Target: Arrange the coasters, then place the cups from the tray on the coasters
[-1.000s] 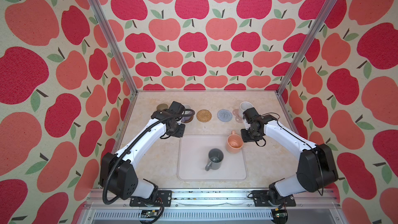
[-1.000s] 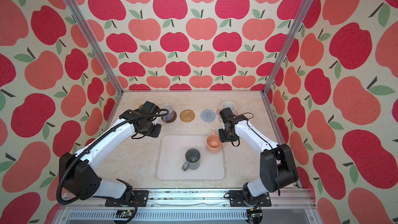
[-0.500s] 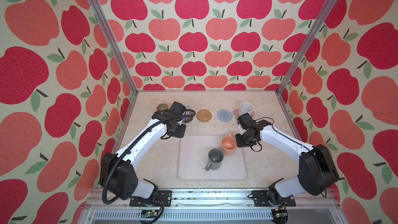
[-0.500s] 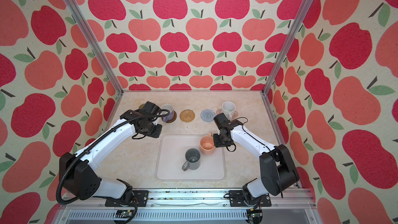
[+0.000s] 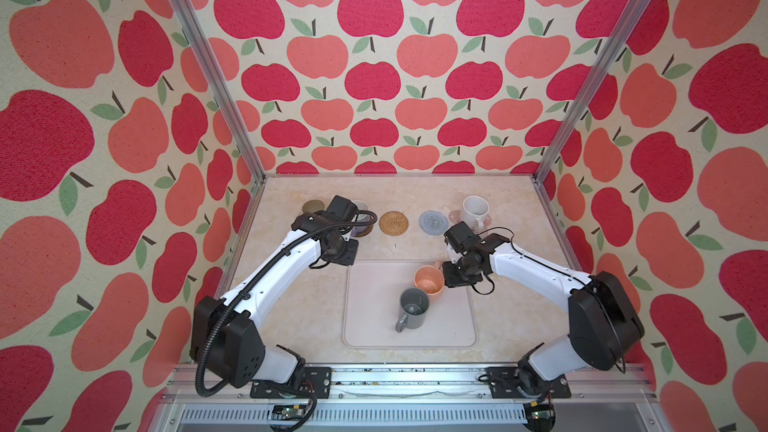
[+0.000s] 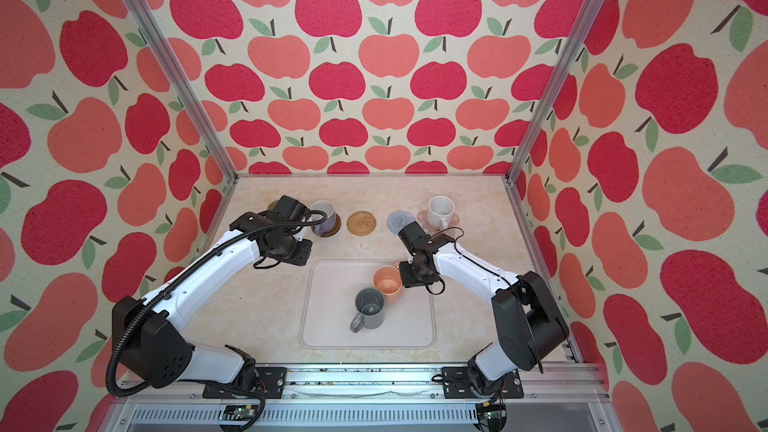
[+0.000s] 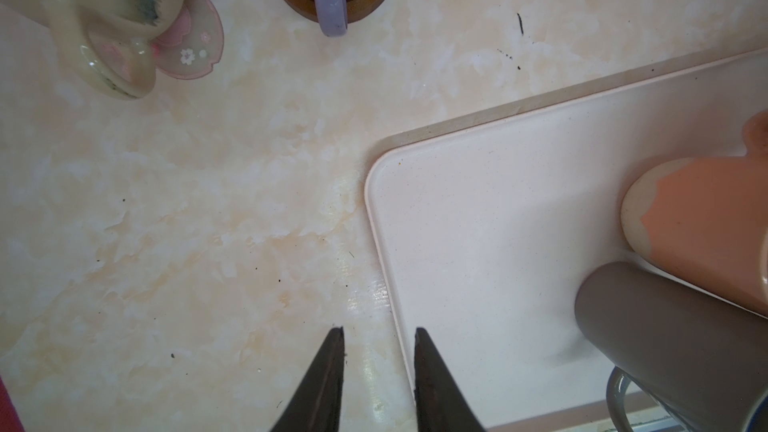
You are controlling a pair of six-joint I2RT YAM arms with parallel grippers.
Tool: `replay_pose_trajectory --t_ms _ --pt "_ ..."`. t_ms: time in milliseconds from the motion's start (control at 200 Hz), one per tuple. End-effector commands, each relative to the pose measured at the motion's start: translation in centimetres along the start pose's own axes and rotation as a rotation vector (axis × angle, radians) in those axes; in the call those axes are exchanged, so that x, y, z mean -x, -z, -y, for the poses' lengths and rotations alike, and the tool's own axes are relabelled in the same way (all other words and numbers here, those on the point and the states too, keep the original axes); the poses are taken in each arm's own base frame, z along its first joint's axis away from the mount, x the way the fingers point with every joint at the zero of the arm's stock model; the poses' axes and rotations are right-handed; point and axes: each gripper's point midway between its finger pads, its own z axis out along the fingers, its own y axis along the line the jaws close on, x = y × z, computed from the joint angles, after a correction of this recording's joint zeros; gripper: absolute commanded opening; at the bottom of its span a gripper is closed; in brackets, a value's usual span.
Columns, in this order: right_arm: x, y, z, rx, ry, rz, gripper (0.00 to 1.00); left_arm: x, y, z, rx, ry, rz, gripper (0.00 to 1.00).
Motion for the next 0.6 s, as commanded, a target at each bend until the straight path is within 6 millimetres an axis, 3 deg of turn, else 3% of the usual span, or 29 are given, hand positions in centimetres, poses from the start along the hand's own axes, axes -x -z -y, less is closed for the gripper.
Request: replay_pose_trajectory --t_ms 0,420,595 --pt "2.0 2.6 1.0 -0.055 0.032 0.078 0.4 -0.2 0.6 -0.2 0.012 0.001 0.009 0.31" --pt "7.8 3.6 -1.1 0.011 0.068 0.157 0.39 -1.0 1.0 -0.6 0.022 0.012 0.016 0.31" --pt "8.5 2.6 -1.8 0.023 0.085 0.134 0.39 -1.2 1.1 -0.9 0.024 0.019 0.017 0.31"
